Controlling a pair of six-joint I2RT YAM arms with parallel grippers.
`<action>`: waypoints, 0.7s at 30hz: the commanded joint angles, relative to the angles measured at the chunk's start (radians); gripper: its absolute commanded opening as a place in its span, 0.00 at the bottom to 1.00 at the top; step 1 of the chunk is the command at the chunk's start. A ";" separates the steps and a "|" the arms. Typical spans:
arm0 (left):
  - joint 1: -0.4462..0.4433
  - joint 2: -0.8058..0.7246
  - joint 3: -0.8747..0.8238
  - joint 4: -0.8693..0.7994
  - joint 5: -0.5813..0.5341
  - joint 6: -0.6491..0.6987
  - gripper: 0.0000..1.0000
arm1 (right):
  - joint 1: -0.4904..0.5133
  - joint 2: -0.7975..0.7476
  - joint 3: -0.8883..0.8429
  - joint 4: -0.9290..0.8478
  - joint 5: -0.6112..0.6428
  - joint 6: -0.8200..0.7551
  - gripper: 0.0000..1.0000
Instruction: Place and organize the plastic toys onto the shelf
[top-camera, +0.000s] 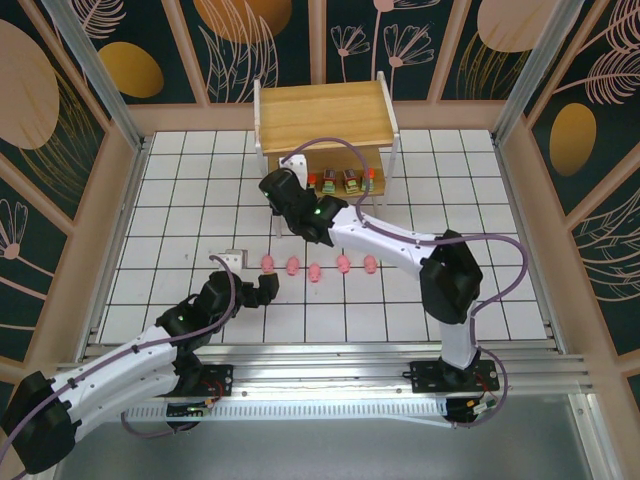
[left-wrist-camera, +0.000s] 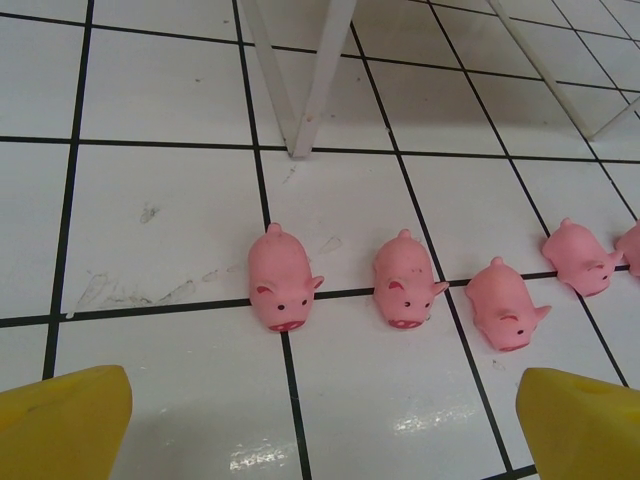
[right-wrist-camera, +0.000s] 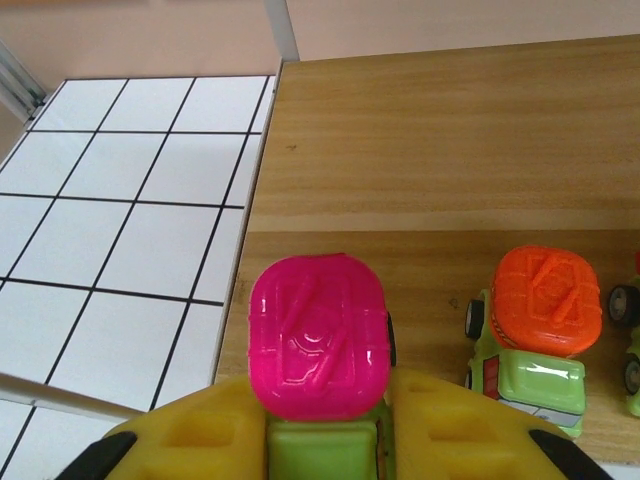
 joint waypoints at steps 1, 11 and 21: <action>0.006 -0.011 -0.010 0.017 0.003 0.014 0.98 | -0.020 0.024 0.054 -0.002 0.010 -0.019 0.23; 0.006 -0.012 -0.011 0.017 0.004 0.014 0.98 | -0.037 0.043 0.039 0.019 0.028 -0.014 0.23; 0.005 -0.012 -0.011 0.017 0.003 0.013 0.98 | -0.043 0.070 0.058 0.025 0.006 -0.017 0.23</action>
